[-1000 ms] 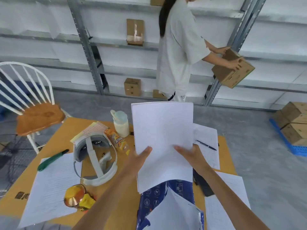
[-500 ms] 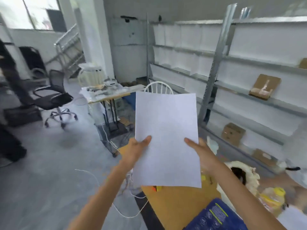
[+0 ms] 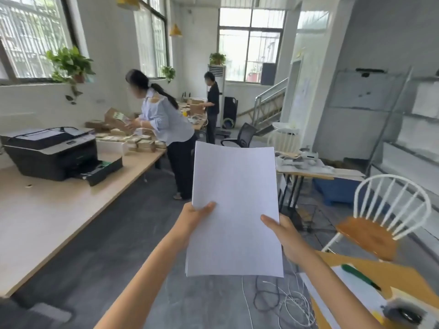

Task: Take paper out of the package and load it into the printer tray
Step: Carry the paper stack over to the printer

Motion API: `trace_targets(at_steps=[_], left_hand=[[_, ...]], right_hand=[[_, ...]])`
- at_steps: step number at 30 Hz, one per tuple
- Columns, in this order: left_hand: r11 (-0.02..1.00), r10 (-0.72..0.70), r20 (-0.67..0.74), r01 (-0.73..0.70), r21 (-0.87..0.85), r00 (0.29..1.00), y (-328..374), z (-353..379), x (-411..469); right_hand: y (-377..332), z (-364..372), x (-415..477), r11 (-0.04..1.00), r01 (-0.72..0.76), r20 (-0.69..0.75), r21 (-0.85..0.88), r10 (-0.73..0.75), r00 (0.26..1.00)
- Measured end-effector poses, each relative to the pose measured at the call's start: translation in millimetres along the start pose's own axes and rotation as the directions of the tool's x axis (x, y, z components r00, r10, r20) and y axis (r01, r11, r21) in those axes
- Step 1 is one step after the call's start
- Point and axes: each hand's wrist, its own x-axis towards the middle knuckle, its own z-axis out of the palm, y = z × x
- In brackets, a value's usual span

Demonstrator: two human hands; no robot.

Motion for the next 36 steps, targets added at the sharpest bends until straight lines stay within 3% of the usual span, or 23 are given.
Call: trace_targets(at_steps=[5,10,19,28,36], left_hand=[[1.000,0.029,-0.150,-0.029,0.001,0.988,16.9,-109.2,-14.4],[0.998,0.064,-0.277,-0.063,0.011,0.959,18.3,-202.0,-30.8],[0.997,0.081,-0.510,-0.071,0.038,0.856,9.7,-302.9,-36.1],[0.994,0.101,-0.629,-0.099,0.038,0.771,-0.2,-376.5,39.6],[0.995,0.086,-0.705,-0.090,0.031,0.704,-0.1,-442.3,139.8]], right_hand=[[-0.6,107.6,57.0,0.999,0.009,0.193,-0.044,-0.001,0.981],[-0.4,203.6,94.2,0.990,0.061,0.289,-0.128,-0.022,0.957],[-0.3,302.0,161.0,0.985,0.137,0.487,-0.103,-0.070,0.871],[18.1,382.1,284.1,0.975,0.201,0.590,-0.097,-0.106,0.800],[17.6,460.7,424.0,0.998,0.036,0.691,0.044,-0.057,0.720]])
